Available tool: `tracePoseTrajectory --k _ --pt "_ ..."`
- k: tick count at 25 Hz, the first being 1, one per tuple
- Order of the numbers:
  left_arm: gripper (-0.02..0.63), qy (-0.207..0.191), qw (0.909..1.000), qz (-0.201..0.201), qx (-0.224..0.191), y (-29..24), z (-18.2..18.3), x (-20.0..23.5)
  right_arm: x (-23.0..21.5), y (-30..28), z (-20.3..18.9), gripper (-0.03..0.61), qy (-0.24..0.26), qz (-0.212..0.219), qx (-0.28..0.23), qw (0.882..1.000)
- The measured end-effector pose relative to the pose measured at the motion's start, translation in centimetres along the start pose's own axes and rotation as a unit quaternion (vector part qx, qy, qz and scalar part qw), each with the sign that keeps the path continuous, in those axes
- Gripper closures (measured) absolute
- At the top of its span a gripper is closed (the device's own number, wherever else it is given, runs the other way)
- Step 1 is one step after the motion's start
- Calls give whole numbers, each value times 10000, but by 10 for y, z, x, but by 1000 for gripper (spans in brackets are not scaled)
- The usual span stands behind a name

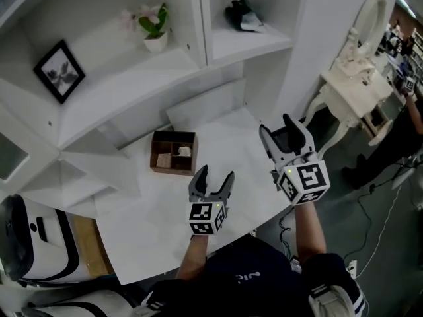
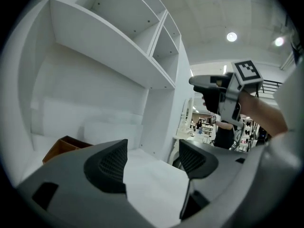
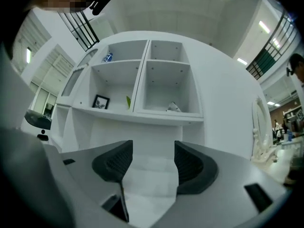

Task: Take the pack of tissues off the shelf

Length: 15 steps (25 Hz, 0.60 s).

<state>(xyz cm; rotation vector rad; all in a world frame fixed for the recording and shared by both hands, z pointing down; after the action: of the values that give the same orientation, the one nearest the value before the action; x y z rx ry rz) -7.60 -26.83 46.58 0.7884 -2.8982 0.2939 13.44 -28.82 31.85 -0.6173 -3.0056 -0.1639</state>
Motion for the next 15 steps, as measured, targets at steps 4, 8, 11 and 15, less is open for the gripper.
tracePoseTrajectory --k 4,8,11,15 --pt "278 17 9999 94 -35 -8 6 -6 -18 -25 43 305 304 146 -282 9990" --pt "278 12 9998 195 -49 -17 10 -8 -33 -54 84 308 613 340 -474 9964" --pt "278 -7 9996 265 -51 -22 12 -9 -46 -74 108 310 767 363 -538 9949" --pt "278 31 9994 351 -67 -27 15 -9 -64 -107 129 313 816 374 -379 9952"
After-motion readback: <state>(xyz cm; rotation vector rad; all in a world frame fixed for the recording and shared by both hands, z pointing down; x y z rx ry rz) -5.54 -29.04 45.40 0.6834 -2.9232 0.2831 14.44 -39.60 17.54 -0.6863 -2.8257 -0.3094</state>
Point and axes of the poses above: the fingertips, and each gripper's own axes: y backward along the fingers, x to its left, z out of its top, the point moved 8 cm from there along y, backward along the fingers, and after that the axes turned 3 degrees about z, right-handed, at the moved point
